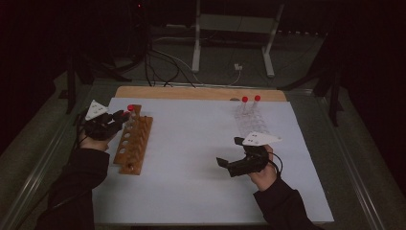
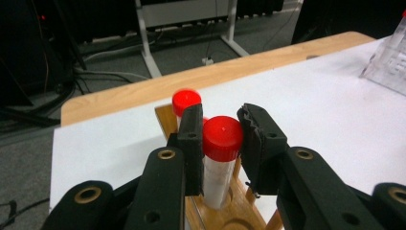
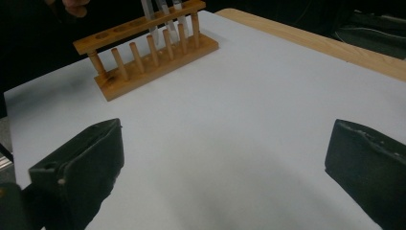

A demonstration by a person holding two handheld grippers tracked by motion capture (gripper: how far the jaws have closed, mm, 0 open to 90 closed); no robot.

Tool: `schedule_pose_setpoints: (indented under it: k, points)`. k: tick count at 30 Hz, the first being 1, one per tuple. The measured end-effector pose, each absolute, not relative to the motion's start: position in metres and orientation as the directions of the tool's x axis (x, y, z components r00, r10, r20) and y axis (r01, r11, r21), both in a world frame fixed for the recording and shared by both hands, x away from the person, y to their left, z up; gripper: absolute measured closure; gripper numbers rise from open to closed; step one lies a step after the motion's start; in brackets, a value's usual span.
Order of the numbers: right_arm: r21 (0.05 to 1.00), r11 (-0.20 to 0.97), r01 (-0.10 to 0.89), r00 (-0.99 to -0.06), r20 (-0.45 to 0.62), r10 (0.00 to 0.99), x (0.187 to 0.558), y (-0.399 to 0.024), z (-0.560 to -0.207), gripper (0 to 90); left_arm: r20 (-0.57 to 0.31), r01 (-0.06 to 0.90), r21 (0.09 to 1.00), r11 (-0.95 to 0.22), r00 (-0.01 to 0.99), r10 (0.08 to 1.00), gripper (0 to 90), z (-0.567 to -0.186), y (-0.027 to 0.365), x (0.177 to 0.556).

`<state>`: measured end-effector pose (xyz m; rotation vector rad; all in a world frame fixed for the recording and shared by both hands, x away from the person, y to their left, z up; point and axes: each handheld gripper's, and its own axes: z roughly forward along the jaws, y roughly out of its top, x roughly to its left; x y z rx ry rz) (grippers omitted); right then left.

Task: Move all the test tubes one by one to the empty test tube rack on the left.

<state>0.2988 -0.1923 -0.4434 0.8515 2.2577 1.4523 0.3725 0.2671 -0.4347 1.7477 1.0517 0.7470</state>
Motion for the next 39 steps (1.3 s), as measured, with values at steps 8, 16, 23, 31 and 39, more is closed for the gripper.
schedule_pose_setpoints:
  k: [8, 16, 23, 31, 39]
  points:
    - [0.898, 0.308, 0.314, -0.766, 0.048, 0.641, 0.299, -0.193, -0.444, 0.0, 0.041, 0.349, 0.912, -0.217, 0.448, 0.893, 72.1, -0.447, 0.264, 0.373]
    - [0.898, 0.307, 0.314, -0.766, 0.049, 0.641, 0.299, -0.193, -0.443, 0.0, 0.049, 0.357, 0.906, -0.228, 0.446, 0.894, 71.4, -0.447, 0.264, 0.371]
    - [0.903, 0.301, 0.306, -0.765, 0.045, 0.643, 0.299, -0.195, -0.441, 0.0, 0.032, 0.371, 0.901, -0.223, 0.458, 0.888, 58.9, -0.445, 0.267, 0.367]
    - [0.917, 0.273, 0.29, -0.752, 0.042, 0.658, 0.301, -0.202, -0.434, 0.0, 0.005, 0.344, 0.912, -0.223, 0.536, 0.844, 23.3, -0.435, 0.263, 0.346]
    - [0.932, 0.242, 0.268, -0.726, 0.03, 0.687, 0.309, -0.221, -0.423, 0.0, -0.03, 0.315, 0.924, -0.217, 0.626, 0.78, 3.0, -0.428, 0.247, 0.321]
